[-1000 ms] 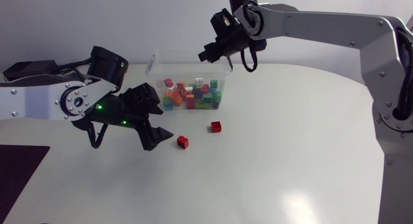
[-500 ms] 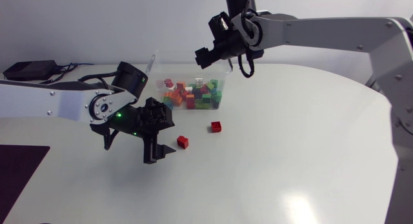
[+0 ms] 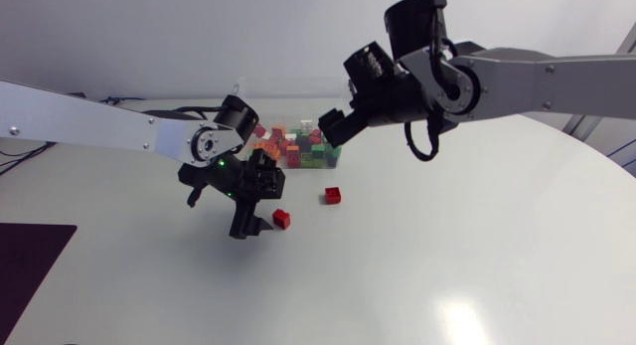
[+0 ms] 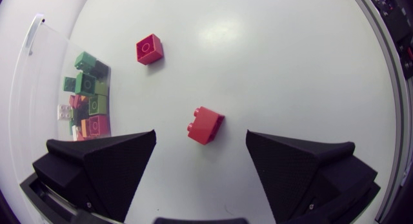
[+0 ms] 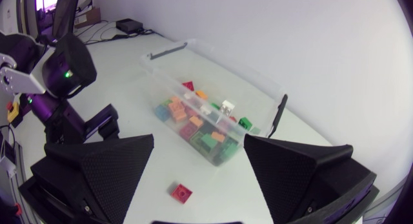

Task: Place the duplo bricks in the container

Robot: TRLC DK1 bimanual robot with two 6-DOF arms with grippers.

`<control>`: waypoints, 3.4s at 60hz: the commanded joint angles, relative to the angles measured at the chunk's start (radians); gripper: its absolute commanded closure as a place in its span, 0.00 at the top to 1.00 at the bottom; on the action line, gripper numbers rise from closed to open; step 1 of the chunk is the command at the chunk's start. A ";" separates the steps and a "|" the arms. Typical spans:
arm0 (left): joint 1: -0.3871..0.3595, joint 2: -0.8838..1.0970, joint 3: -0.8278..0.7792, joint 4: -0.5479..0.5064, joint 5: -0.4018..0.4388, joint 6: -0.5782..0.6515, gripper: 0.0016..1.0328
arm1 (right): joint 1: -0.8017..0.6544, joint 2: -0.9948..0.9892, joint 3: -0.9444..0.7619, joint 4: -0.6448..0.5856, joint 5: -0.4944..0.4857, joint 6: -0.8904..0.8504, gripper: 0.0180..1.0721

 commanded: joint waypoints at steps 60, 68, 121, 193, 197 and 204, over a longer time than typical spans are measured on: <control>-0.030 0.179 0.247 -0.316 -0.041 0.032 0.18 | 0.080 0.096 -0.157 -0.163 0.167 0.221 0.86; -0.021 0.053 0.161 -0.273 0.005 -0.065 0.18 | 0.071 0.150 -0.076 -0.246 0.124 0.308 0.86; 0.075 -0.280 0.139 0.115 -0.020 -0.737 0.19 | 0.043 0.607 0.461 -0.560 0.181 0.567 0.63; 0.148 0.171 0.575 0.316 -0.198 -1.094 0.21 | 0.020 0.219 0.289 -0.525 0.155 0.494 0.26; 0.149 0.190 0.589 0.313 -0.225 -1.099 0.26 | 0.023 0.205 0.288 -0.525 0.155 0.489 0.26; 0.135 0.202 0.578 0.326 -0.276 -1.093 0.97 | 0.029 0.182 0.279 -0.507 0.153 0.474 0.26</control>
